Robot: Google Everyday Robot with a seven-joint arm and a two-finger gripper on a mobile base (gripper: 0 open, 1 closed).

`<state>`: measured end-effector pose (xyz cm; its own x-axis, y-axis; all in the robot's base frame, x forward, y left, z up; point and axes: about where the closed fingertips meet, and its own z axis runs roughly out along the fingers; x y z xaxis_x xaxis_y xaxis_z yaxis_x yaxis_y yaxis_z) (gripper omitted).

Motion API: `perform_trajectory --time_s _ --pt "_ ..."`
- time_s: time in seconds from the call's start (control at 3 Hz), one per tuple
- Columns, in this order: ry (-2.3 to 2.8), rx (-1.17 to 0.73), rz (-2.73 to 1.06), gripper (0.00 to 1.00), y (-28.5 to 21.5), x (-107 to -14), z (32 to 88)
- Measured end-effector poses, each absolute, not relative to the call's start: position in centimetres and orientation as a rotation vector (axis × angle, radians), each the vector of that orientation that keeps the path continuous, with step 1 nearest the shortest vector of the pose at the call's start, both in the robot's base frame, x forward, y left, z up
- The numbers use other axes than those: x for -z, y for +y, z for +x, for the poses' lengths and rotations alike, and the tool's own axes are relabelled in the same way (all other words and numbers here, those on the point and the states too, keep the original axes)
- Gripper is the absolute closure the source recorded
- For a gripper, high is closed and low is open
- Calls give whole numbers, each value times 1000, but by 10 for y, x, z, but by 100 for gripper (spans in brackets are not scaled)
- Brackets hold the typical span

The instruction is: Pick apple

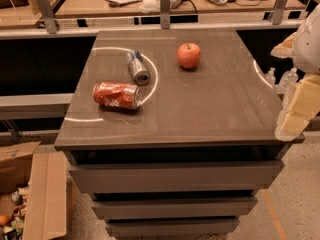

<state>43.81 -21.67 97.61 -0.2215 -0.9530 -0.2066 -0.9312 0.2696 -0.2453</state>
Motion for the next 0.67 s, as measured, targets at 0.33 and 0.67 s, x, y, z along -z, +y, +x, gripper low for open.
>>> perform_trajectory --time_s 0.33,0.67 --pt "2232 98 -1725 0 -217 -976 438" --pt "2229 48 -1643 0 -219 -977 449"
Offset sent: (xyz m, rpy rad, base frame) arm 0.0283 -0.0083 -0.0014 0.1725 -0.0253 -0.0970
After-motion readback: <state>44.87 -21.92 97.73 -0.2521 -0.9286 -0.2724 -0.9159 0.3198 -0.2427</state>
